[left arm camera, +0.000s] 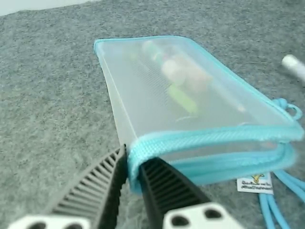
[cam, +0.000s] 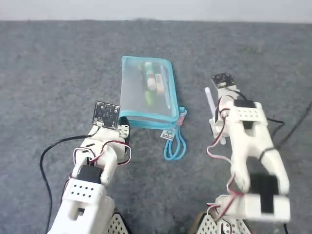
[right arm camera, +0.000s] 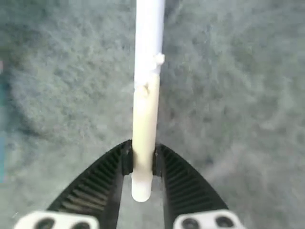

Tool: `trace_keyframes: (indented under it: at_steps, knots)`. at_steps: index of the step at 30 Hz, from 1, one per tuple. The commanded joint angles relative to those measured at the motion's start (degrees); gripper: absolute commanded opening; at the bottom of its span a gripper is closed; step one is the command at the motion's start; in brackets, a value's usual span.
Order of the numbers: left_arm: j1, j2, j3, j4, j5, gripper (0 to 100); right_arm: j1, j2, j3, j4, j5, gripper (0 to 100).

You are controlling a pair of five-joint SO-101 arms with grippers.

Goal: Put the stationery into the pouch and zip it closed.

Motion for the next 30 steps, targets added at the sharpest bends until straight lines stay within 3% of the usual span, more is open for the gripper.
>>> trace_keyframes:
  at_steps: [1,5,8,10,14,24,30]
  knots:
    - [-0.2,-1.3,-0.4,-1.5,-0.5,1,0.0,-15.7,-1.8,8.6,-0.8,0.6]
    - [-0.2,-1.3,-0.4,-1.6,-0.5,1,-4.0,-28.4,-1.6,18.3,5.7,0.6]
    - [-0.2,-1.3,-0.4,-1.6,-0.5,1,-12.2,-33.5,-1.4,27.6,15.5,0.7]
    - [-0.2,-1.3,-0.4,-1.6,-0.5,1,-17.5,-34.9,-1.4,31.7,17.6,0.7]
    - [-0.2,-1.3,-0.4,-1.6,-0.5,1,-23.3,-35.0,-1.0,34.0,17.8,0.7]
    - [-0.2,-1.3,-0.4,-1.7,-0.5,1,-24.1,-33.1,1.1,30.9,17.6,0.7]
    - [-0.1,-1.3,-0.4,-1.7,-0.5,1,-27.7,-21.0,-2.4,25.3,10.8,0.7]
